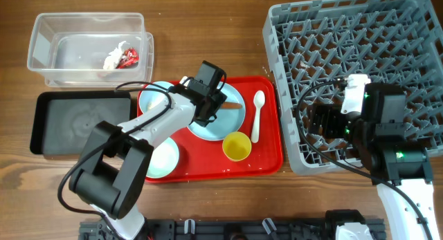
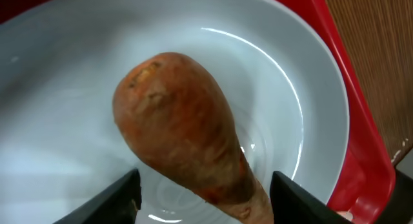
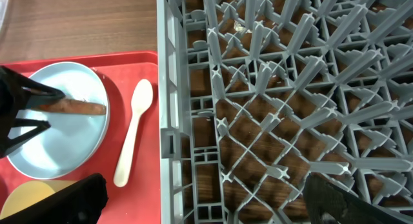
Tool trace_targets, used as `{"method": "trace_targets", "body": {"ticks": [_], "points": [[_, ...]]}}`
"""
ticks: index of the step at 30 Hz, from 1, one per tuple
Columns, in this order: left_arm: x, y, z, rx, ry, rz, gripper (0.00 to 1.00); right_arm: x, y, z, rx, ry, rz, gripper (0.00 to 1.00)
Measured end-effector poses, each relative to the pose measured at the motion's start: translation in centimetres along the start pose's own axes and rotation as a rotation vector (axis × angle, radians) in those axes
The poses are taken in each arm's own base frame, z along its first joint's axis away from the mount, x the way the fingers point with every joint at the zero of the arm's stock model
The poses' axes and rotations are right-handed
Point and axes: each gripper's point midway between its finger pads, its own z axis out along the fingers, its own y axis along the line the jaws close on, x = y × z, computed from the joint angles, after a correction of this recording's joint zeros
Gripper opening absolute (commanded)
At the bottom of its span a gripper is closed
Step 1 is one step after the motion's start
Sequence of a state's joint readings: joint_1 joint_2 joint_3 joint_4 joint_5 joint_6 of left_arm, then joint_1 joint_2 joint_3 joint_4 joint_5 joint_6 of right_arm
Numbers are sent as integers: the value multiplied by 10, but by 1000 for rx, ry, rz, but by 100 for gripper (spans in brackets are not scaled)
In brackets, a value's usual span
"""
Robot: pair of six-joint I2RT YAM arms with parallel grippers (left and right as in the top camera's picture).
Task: Sort waste into correct bins and load items into the dishwasher rack
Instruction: 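Reach the left gripper down and grasp the carrot on the plate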
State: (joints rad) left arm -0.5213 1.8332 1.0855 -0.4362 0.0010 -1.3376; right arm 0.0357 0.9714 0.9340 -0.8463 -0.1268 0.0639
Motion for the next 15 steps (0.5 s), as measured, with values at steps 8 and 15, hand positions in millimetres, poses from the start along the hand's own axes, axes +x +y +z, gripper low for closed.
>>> {"method": "trace_targets", "body": {"ticks": [8,15], "points": [[-2,1,0,-4,-11,-3,41,0,0,0,0,0,0,100],[-5,-3,0,11,-28,-4,33,0,0,0,0,0,0,100]]}}
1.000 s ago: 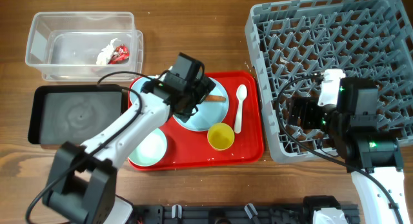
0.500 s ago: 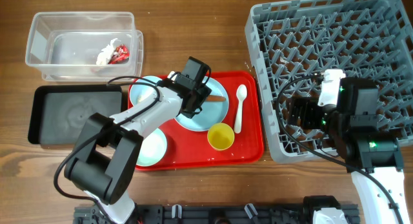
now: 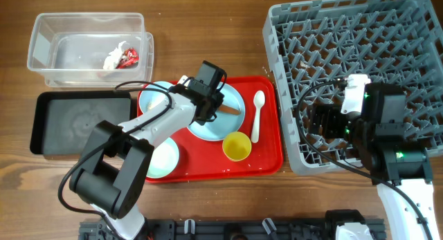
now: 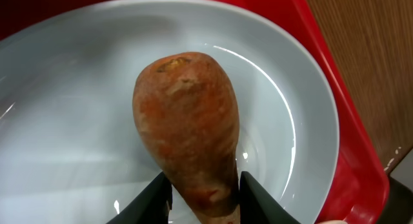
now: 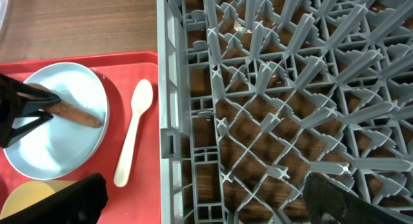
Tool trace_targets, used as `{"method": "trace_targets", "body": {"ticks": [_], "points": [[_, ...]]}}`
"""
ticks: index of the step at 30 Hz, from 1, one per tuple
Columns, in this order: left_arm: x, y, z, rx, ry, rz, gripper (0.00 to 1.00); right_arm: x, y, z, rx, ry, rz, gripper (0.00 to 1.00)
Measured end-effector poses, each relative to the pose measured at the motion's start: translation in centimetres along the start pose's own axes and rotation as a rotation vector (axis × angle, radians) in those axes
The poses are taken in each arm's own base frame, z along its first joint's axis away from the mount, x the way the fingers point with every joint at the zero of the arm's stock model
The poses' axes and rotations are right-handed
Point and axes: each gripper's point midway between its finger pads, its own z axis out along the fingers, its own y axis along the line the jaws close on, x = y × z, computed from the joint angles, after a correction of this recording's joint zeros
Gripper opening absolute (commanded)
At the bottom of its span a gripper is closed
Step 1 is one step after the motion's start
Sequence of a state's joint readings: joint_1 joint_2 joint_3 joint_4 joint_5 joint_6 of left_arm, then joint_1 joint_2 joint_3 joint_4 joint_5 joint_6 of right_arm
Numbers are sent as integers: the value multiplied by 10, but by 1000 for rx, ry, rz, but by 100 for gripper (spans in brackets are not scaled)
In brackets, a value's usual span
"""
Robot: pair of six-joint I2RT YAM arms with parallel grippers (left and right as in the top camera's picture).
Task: Sort waste into correct bins and load items into the dishwasher rack
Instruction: 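Reach the left gripper down and grasp the carrot on the plate, then carry the carrot left and place it on the black tray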
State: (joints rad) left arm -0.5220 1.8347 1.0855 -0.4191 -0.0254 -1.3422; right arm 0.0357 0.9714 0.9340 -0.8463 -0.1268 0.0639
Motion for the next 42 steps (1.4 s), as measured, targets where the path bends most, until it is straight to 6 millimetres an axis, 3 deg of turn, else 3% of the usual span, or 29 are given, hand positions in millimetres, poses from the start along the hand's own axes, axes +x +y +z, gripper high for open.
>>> {"method": "trace_targets", "body": {"ticks": [13,14,16,17,21,24,31,33,37,39,42], "points": [[-6,-1,3,0,-38,-1,38,0,0,0,0,0,0,100],[-5,1,7,-9,-37,0,37,0,0,0,0,0,0,100],[-6,-2,9,5,-42,0,22,0,0,0,0,0,0,100],[-6,-3,10,8,-43,-2,20,0,0,0,0,0,0,100],[-6,-5,10,15,-42,-2,21,0,0,0,0,1,3,100],[-5,-5,10,17,-33,0,12,1,0,0,0,2,4,100],[-6,-8,3,29,-30,135,9,1,0,0,0,3,3,100],[-12,-16,-10,62,-45,203,4,1,0,0,0,3,3,100],[-30,-34,-61,160,-107,343,4,1,0,0,0,5,4,100],[-41,-28,-85,152,-139,382,4,1,0,0,0,6,4,100],[-79,3,-121,75,-225,350,4,1,0,0,0,6,4,100]]}}
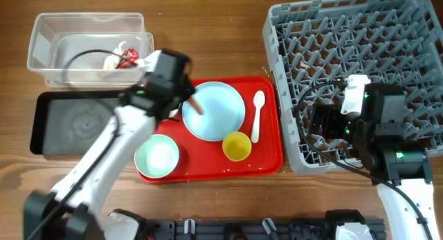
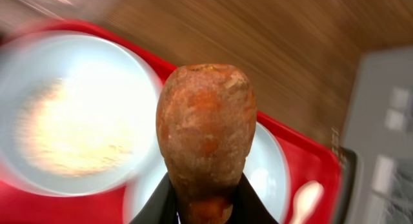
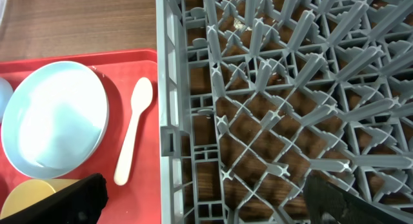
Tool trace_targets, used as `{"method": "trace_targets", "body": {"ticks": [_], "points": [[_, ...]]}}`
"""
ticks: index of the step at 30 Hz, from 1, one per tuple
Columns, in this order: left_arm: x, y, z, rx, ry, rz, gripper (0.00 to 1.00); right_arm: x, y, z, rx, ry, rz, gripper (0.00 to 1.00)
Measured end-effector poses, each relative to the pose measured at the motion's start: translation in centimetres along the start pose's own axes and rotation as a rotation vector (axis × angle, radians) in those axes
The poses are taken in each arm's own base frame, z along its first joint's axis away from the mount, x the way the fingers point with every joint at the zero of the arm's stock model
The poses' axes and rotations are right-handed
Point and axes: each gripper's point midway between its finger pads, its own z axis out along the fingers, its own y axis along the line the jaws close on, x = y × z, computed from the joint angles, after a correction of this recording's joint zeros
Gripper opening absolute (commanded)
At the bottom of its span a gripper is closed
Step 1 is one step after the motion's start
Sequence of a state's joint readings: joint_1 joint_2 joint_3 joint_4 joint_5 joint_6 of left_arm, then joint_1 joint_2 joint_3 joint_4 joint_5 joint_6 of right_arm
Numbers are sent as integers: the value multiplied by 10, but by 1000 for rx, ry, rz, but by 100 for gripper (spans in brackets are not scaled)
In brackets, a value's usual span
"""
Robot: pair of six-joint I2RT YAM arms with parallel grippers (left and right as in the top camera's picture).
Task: Sort waste into correct bins and load items into the dishwasher rack
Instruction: 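Carry the carrot left and place it on the black tray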
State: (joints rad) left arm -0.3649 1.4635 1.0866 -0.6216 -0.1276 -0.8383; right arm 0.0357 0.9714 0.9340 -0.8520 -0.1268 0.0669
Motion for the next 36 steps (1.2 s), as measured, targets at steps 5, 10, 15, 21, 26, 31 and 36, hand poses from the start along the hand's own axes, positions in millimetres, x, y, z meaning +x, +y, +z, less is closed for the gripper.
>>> {"method": "trace_targets", "body": {"ticks": [5,10,15,21,26,31,36], "points": [[-64,116,-36,-264,-127,-219,4,0,0,0,0,0,0,100],[-100,219,-56,-446,-202,-490,4,0,0,0,0,0,0,100],[-107,291,-48,-569,-198,-659,4,0,0,0,0,0,0,100],[-83,335,-1,-679,-53,-722,33,0,0,0,0,0,0,100],[-86,336,2,-674,-62,-718,56,0,0,0,0,0,0,100],[-85,330,5,-640,-42,-703,59,0,0,0,0,0,0,100],[-99,288,-1,-472,-40,-579,59,0,0,0,0,0,0,100]]}}
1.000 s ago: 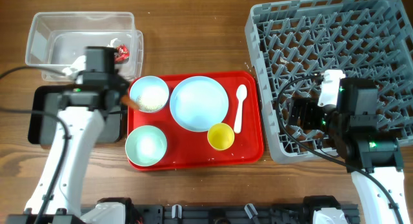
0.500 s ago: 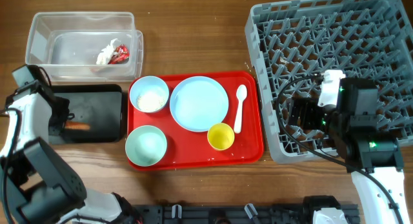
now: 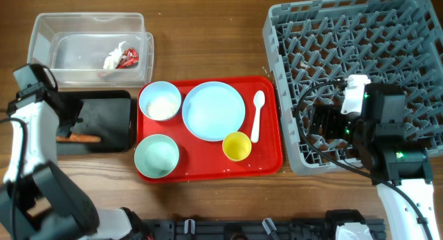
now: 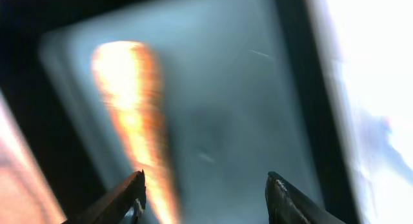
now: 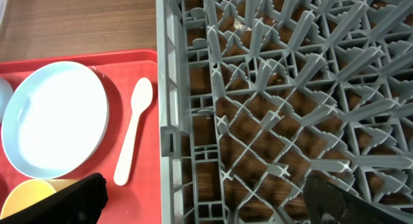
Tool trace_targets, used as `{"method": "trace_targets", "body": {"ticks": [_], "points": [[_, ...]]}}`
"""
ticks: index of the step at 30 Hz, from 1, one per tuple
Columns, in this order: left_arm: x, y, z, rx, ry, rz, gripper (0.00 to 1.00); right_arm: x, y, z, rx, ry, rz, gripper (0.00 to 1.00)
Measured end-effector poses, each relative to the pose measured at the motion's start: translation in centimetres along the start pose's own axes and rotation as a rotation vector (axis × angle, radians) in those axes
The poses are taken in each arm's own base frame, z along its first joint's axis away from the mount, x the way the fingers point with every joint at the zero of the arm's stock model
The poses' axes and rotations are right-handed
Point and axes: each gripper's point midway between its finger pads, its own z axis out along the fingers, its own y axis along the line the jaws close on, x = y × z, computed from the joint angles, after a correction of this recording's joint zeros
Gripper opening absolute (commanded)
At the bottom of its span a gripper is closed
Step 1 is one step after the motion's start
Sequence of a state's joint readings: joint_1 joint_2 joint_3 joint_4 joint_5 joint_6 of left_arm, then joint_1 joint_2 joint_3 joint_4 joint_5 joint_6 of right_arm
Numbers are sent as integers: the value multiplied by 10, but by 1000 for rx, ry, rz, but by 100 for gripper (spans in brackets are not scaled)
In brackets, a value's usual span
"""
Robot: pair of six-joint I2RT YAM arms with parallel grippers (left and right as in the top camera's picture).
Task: Sort waste into correct bins and load items into the dishwasher rack
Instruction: 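Carry the carrot left and place it on the black tray, then grasp the yellow cup on the red tray with the left gripper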
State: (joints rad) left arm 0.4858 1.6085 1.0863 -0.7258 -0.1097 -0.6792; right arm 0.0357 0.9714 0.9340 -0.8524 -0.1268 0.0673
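An orange-brown sweet potato [image 3: 77,137] lies in the black tray [image 3: 114,126] at the left; it shows blurred in the left wrist view [image 4: 129,114]. My left gripper [image 4: 206,197] is open above the tray floor, with the potato by its left finger. On the red tray [image 3: 266,153] sit a light blue plate [image 3: 213,110], a bowl with white residue [image 3: 160,102], a green bowl [image 3: 156,155], a yellow cup [image 3: 237,146] and a white spoon [image 3: 255,115]. My right gripper [image 5: 206,204] is open over the left edge of the grey dishwasher rack [image 3: 360,53].
A clear plastic bin [image 3: 48,39] at the back left holds crumpled white and red waste [image 3: 120,57]. The rack's left wall [image 5: 169,121] stands next to the red tray and the spoon [image 5: 133,130].
My left gripper held the sweet potato in the air over the red tray's left side. Now the potato lies in the black tray and the gripper is open above it. The right arm has not moved.
My left gripper stood open around the sweet potato on the blue plate, then shut on it. Later it held the potato lifted off the plate, over the tray's left part. Now the potato rests in the black tray, released. The right gripper stayed over the rack throughout.
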Motion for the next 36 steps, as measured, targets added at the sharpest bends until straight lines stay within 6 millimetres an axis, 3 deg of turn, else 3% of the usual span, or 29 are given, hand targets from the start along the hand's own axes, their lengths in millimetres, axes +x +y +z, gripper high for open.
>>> {"method": "trace_targets", "body": {"ticks": [4,8,13,18,23,27,29,31,33,36], "points": [[36,-62,-47,242,13,250,57,0,0,0,0,0,0,100],[126,-114,-85,444,134,606,59,0,0,0,0,0,0,100],[245,-115,-113,495,316,969,60,0,0,0,0,0,0,100],[321,-100,-136,528,384,1218,62,0,0,0,0,0,0,100],[359,-83,-140,494,375,1373,61,0,0,0,0,1,0,100],[376,-75,-122,423,408,1426,58,0,0,0,0,1,0,100],[380,-71,-109,377,424,1438,46,0,0,0,0,1,0,100],[382,-69,-103,354,434,1440,22,0,0,0,0,1,0,100],[384,-69,-99,345,437,1440,7,0,0,0,0,1,0,100],[385,-74,-99,365,429,1435,4,0,0,0,0,1,0,100]]}}
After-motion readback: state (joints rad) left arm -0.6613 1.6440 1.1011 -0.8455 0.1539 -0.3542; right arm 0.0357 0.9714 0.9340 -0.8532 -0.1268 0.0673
